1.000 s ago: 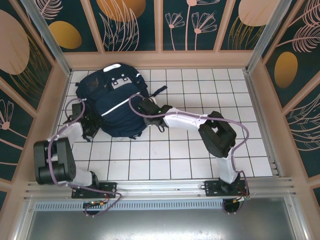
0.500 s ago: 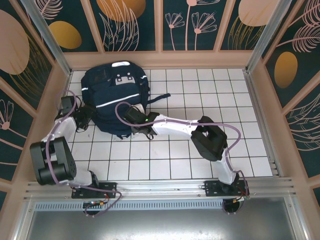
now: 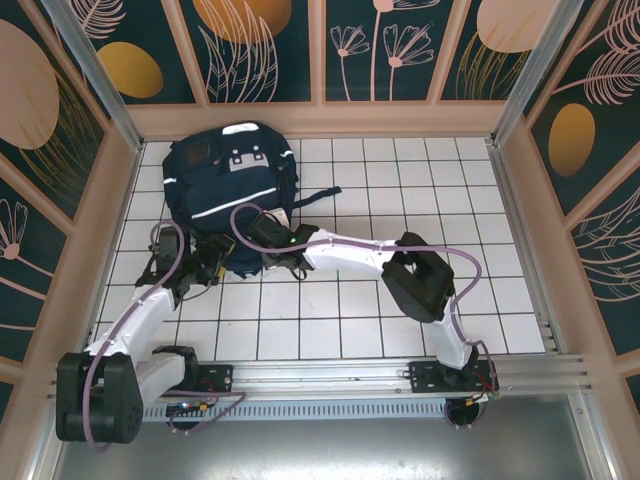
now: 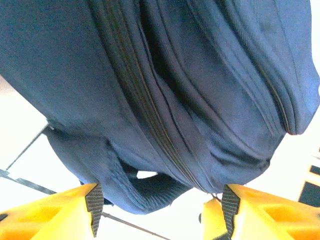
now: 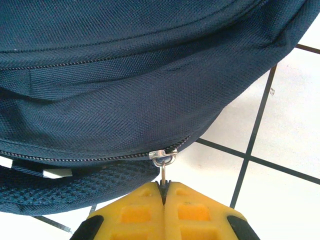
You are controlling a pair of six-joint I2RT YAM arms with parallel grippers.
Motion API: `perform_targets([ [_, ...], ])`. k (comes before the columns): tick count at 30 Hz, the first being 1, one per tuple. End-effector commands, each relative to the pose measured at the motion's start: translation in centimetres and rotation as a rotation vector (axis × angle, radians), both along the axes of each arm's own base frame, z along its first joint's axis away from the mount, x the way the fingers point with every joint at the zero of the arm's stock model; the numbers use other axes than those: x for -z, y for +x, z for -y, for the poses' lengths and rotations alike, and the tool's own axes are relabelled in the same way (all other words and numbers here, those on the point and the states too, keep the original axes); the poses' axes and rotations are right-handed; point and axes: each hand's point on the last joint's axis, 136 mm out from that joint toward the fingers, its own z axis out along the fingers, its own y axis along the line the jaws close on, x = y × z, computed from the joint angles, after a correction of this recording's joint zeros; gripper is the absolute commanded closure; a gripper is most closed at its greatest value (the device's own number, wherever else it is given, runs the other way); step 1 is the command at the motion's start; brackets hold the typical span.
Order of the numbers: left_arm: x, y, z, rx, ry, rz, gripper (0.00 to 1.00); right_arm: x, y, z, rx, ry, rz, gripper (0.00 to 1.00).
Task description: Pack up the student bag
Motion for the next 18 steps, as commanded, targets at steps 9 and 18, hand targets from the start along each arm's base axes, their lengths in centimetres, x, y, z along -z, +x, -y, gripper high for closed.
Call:
perform_targets([
  [9,-1.2,2.7,3.5,-0.061,-0.093,0.06,0.35,0.3,-0.7,-0.1,0.005,0.01,-0.03,1.0],
  [18,1.7,3.4,4.2,-0.083,-0.009,-0.017,0.76,0.1,-0.5,0.1,0.017,0.003,-0.016,1.0],
])
